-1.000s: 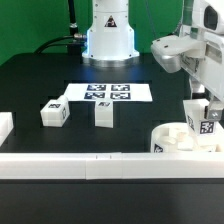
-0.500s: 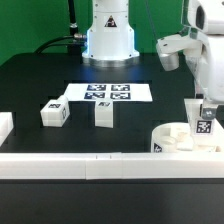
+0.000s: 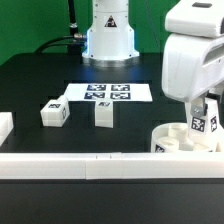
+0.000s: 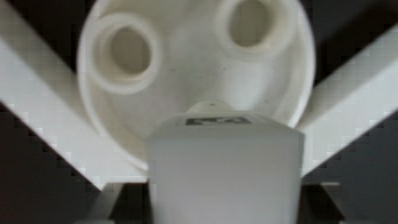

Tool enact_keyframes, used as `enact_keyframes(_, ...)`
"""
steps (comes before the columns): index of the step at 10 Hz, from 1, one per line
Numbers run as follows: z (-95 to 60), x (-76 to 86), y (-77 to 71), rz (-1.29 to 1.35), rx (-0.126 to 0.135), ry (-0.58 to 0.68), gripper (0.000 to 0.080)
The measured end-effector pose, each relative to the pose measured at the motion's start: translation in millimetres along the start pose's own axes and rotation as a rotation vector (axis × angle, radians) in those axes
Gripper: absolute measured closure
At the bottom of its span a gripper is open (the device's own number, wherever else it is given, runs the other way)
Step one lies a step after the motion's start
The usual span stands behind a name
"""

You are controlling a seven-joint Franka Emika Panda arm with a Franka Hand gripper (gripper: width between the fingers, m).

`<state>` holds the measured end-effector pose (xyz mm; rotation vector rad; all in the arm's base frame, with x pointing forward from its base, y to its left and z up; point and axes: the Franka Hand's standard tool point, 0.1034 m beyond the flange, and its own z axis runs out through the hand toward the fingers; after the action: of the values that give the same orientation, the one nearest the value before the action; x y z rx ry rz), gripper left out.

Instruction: Assemble stool

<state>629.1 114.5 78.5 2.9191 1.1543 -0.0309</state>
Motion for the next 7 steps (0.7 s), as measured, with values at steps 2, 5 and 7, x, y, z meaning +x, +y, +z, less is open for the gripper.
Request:
enact_keyframes(2, 0.0, -0.2, 0.2, 0.112, 0.001, 0.000, 0.0462)
enact_keyframes(5, -0.2, 0.5, -0.2, 0.346, 0.003, 0.004, 0.0462)
enact_keyframes(7, 1.4, -2.3, -3.0, 0.577, 0.026, 0.023, 0.0462)
